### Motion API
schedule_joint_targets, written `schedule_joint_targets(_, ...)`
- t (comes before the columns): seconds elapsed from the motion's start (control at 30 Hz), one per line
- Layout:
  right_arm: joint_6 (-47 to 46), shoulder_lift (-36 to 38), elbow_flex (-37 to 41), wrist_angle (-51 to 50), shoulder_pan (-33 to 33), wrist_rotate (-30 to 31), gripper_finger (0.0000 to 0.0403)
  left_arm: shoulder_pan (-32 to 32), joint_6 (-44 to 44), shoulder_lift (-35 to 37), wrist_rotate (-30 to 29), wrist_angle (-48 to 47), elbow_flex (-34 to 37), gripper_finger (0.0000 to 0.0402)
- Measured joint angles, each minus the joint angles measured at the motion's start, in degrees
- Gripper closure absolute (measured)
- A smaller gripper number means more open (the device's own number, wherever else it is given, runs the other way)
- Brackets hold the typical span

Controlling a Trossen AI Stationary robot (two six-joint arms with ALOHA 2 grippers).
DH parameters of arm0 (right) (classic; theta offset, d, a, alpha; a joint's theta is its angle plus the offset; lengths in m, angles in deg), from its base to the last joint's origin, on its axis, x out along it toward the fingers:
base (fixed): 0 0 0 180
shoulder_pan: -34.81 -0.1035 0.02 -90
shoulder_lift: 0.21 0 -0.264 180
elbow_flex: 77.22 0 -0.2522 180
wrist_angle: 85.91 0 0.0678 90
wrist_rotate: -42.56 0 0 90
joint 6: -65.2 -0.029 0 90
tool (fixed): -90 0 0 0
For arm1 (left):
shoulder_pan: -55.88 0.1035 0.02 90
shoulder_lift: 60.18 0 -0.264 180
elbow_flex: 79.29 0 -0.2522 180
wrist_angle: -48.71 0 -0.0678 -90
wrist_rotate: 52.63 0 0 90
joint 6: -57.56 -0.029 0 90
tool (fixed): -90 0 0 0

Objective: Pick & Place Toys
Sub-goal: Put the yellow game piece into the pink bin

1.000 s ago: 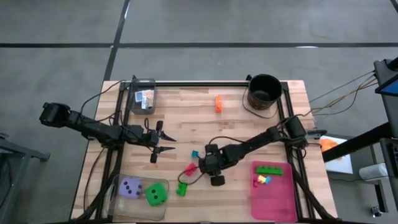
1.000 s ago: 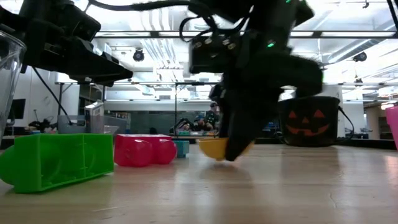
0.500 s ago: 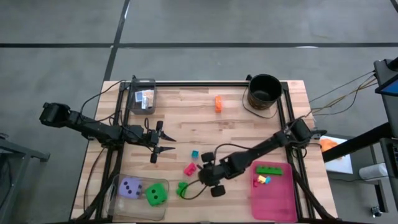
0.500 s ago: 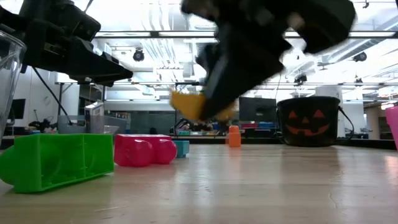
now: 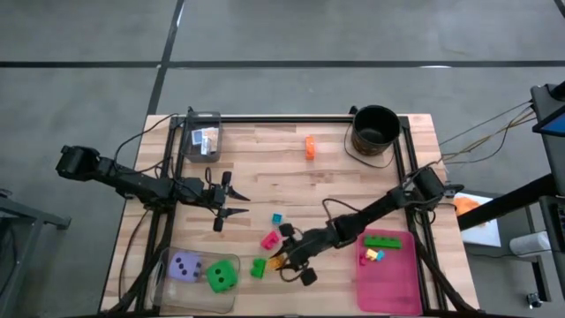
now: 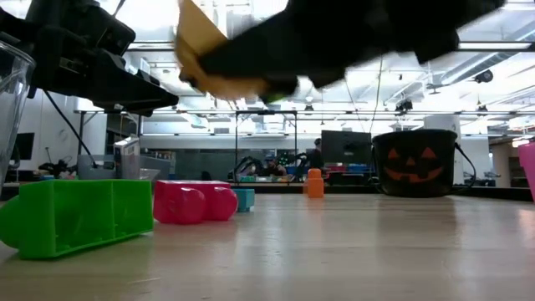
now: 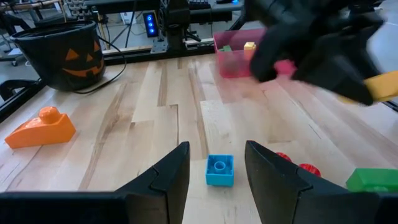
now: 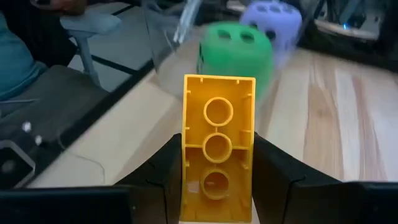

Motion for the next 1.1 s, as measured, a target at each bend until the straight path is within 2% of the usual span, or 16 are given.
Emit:
schedule_joint_targets(0.17, -3.4, 4.7, 9.1, 6.3, 0.2, 2.8, 0.0270, 0.0, 0.0, 0.0, 0.0, -0.2, 0.0, 0.0244)
schedule_joint_targets(0.5, -8.4, 21.3, 26.3, 7.4, -5.0, 18.3, 0.0270, 0.0, 0.0, 0.0, 0.0, -0.2, 0.0, 0.0244)
schedule_joint_targets(0.67, -15.2, 30.1, 33.9, 5.8, -9.5, 24.8, 0.0270, 0.0, 0.0, 0.0, 0.0, -0.2, 0.0, 0.0244)
schedule_joint_targets(0.87, -28.3, 39.9, 36.8, -8.9, -16.0, 32.2, 0.0270, 0.0, 0.0, 0.0, 0.0, -0.1, 0.0, 0.0244)
schedule_joint_targets(1.1, -44.7, 46.2, 31.1, -33.1, -23.1, 34.9, 0.0270, 0.0, 0.0, 0.0, 0.0, 0.0, 0.0, 0.0244)
